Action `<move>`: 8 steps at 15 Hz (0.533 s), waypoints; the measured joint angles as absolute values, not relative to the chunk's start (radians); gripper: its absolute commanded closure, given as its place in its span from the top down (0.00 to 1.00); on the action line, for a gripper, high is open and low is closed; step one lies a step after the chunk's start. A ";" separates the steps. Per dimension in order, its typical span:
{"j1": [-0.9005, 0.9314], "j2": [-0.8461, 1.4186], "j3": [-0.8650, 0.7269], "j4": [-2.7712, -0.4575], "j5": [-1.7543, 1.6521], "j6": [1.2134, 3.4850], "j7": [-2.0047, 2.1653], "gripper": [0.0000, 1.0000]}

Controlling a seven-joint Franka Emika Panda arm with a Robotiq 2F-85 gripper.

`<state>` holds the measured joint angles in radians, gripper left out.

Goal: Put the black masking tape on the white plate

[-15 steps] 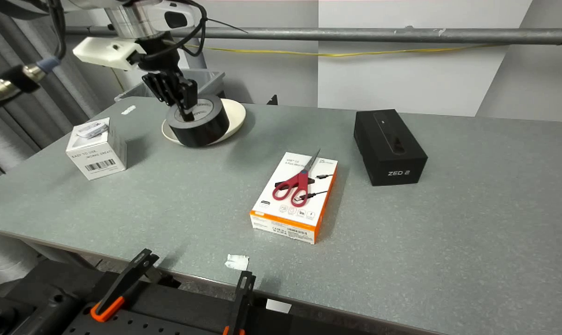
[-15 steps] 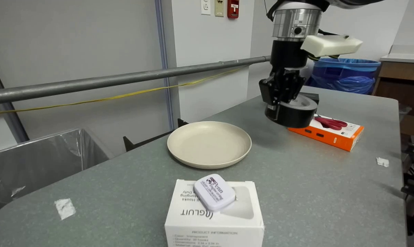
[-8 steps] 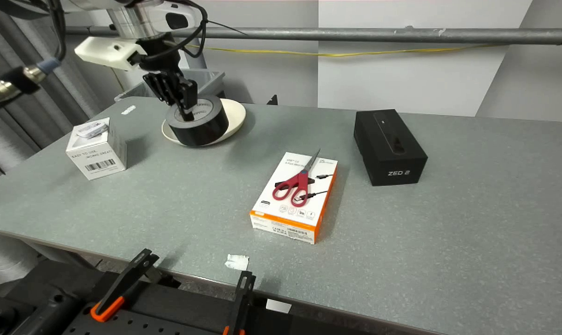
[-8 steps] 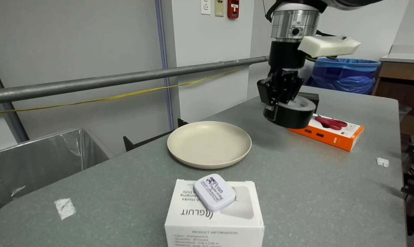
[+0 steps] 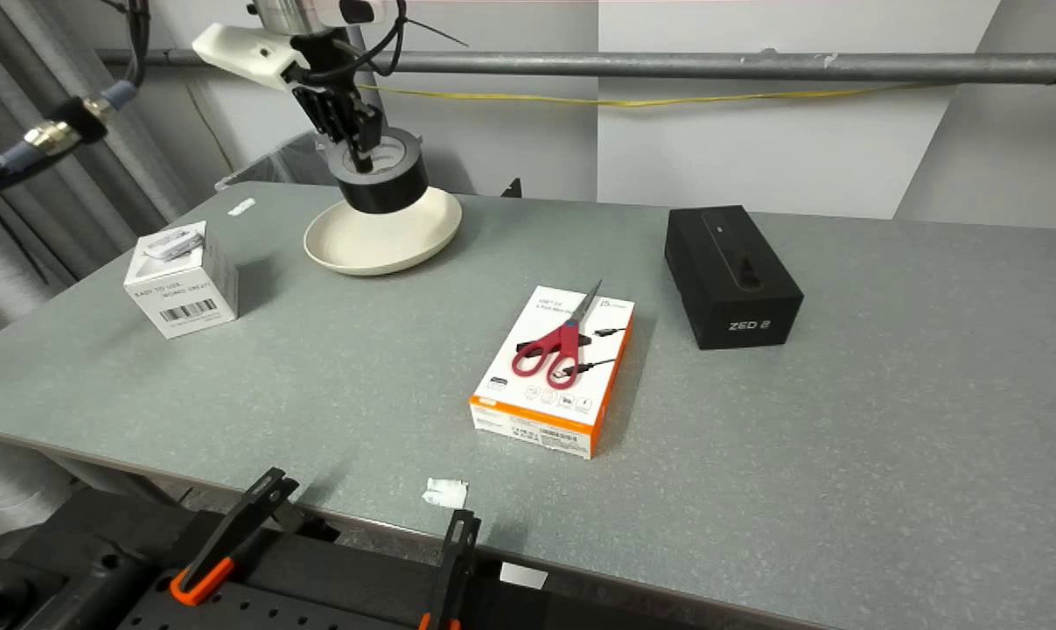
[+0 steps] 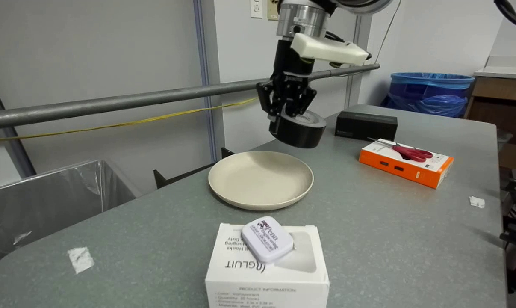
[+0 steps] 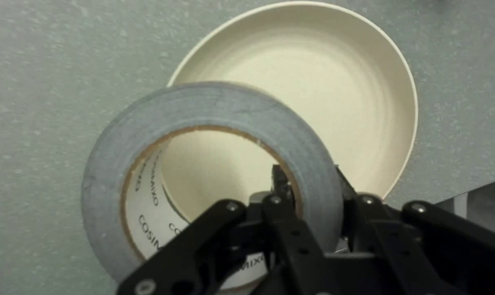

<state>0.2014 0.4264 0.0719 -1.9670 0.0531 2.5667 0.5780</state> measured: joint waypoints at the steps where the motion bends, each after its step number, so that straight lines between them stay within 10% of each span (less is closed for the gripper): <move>1: 0.203 0.470 0.078 -1.915 0.065 2.556 0.578 0.07; 8: 0.218 0.711 0.082 -1.627 0.087 2.445 0.578 0.07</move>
<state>0.2178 0.7114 0.0823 -1.6270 0.0873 2.4446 0.5783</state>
